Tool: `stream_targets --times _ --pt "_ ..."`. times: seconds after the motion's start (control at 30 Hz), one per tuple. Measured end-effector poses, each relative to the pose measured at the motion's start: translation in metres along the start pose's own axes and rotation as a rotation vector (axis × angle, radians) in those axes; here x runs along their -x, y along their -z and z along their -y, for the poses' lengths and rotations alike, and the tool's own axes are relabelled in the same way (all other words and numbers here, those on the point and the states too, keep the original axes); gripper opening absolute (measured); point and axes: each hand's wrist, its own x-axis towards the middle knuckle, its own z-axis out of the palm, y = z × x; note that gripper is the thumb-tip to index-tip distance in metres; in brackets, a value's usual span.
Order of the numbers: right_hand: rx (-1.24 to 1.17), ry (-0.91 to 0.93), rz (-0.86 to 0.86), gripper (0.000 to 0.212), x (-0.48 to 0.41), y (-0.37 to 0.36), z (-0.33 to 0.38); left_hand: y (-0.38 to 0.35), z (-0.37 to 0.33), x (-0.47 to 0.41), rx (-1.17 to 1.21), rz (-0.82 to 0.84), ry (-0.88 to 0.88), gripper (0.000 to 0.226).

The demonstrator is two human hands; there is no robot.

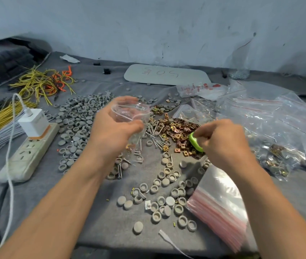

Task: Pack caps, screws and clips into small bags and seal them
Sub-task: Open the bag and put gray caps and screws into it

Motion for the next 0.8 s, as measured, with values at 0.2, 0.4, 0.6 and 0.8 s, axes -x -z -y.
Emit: stream_targets --times 0.2,0.4,0.6,0.8 --pt "0.358 0.001 0.259 0.02 -0.005 -0.03 0.014 0.002 0.004 -0.001 -0.012 -0.036 -0.038 0.056" --pt "0.399 -0.021 0.255 0.015 -0.005 -0.039 0.02 0.006 0.003 -0.002 -0.013 -0.022 -0.047 0.056" --pt "0.386 -0.014 0.259 0.016 0.004 -0.033 0.027 0.009 0.003 -0.004 0.027 -0.023 -0.043 0.055" --pt "-0.417 -0.115 0.221 0.023 0.0 -0.022 0.021 0.009 0.001 -0.002 -0.051 0.009 -0.051 0.056"
